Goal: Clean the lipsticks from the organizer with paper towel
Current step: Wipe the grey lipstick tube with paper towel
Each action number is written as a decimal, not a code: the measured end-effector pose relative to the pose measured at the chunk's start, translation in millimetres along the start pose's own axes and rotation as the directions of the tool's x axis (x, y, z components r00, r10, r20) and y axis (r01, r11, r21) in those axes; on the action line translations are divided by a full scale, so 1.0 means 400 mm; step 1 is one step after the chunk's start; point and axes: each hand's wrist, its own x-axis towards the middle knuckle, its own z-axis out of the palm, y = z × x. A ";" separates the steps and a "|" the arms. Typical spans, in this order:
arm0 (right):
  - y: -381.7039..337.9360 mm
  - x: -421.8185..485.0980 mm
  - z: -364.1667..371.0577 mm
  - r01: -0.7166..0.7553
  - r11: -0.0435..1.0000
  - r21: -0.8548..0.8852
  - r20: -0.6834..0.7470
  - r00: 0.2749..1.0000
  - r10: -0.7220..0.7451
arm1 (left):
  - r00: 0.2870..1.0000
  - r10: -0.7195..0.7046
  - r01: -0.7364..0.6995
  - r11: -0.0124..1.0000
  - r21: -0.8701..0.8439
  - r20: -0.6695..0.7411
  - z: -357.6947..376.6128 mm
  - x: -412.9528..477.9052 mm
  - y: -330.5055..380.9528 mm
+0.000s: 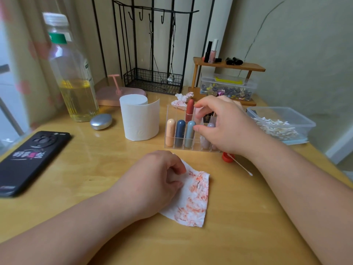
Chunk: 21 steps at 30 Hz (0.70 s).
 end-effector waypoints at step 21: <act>-0.039 -0.043 -0.063 -0.049 0.885 0.463 -0.186 0.971 0.151 | 1.000 -0.002 0.006 0.991 -0.131 0.029 -0.001 -0.005 -0.001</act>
